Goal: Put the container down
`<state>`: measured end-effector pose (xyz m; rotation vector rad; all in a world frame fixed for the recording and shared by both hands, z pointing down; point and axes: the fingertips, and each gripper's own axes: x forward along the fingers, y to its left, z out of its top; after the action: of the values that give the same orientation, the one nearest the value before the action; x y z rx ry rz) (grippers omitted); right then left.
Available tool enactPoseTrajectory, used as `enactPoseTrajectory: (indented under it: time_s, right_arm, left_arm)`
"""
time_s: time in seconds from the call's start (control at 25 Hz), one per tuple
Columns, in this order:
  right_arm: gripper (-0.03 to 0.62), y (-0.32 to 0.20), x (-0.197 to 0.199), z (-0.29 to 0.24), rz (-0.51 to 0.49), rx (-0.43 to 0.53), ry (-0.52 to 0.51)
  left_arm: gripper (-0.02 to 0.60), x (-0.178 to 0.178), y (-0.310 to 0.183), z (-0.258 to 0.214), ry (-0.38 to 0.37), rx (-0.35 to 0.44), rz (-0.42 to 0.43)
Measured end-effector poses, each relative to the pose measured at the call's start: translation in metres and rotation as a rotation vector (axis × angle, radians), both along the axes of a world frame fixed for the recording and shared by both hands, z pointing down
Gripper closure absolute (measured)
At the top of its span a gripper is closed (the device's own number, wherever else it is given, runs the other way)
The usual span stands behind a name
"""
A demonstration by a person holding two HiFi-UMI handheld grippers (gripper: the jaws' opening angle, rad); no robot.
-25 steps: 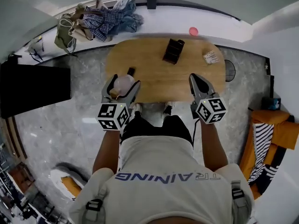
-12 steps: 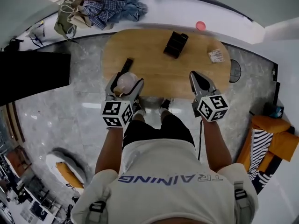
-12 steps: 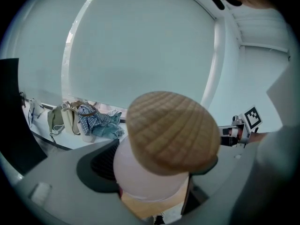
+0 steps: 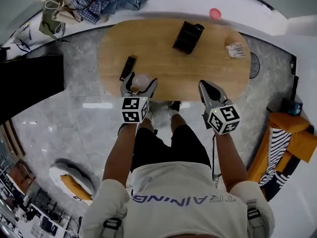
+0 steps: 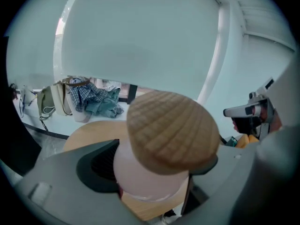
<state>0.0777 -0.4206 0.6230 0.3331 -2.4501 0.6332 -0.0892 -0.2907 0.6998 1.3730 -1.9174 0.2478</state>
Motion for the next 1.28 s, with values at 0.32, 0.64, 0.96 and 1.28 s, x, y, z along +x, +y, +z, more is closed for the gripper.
enactPoseTrajectory:
  time_s: [0.32,0.64,0.96,1.28]
  right_arm:
    - [0.58,-0.011,-0.02,0.069,0.018,-0.038,0.021]
    - [0.58,-0.007,-0.02,0.117,0.002,-0.088,0.054]
    - [0.58,-0.019,0.015,0.138,0.04,-0.132,0.089]
    - [0.58,-0.012,0.02,0.135,0.012,-0.121,0.096]
  left_arm:
    - [0.175,0.01,-0.026,0.117,0.006,-0.122,0.12]
    - [0.175,0.032,-0.063,0.198,-0.031,-0.191,0.25]
    - [0.175,0.047,-0.083,0.23,-0.042,-0.258,0.286]
    - [0.175,0.048,-0.081,0.239,-0.079,-0.294,0.297]
